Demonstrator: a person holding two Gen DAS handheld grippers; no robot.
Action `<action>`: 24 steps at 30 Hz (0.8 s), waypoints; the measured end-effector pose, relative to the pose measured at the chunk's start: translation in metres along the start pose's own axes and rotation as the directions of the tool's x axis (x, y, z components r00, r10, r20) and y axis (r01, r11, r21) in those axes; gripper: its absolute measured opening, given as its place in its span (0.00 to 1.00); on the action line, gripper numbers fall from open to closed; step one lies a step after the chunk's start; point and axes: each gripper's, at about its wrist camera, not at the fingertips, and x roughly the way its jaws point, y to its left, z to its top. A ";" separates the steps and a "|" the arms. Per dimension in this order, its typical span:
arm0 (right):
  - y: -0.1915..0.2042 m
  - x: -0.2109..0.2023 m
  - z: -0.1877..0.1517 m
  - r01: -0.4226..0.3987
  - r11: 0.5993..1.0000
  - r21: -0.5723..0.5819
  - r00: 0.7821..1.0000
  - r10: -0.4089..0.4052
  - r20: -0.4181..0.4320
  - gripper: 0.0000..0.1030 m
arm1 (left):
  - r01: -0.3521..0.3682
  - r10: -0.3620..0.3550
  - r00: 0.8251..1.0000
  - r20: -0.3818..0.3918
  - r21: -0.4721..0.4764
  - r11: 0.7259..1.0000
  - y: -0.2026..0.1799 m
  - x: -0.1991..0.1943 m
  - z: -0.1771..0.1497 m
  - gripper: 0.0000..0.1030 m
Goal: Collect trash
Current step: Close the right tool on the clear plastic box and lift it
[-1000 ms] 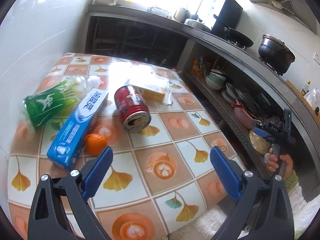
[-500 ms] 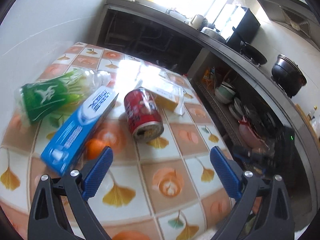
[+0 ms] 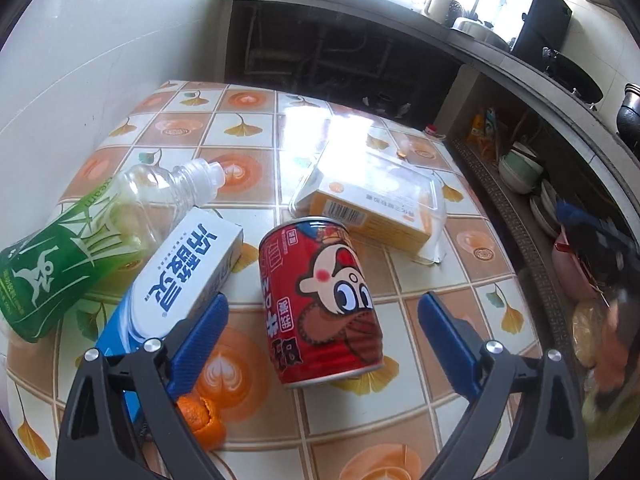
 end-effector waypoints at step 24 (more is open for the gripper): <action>0.043 0.174 0.060 -0.121 0.900 -0.419 0.911 -0.066 -0.406 0.81 | 0.028 -0.031 0.999 -0.044 -0.066 0.997 0.009 0.019 -0.002 0.77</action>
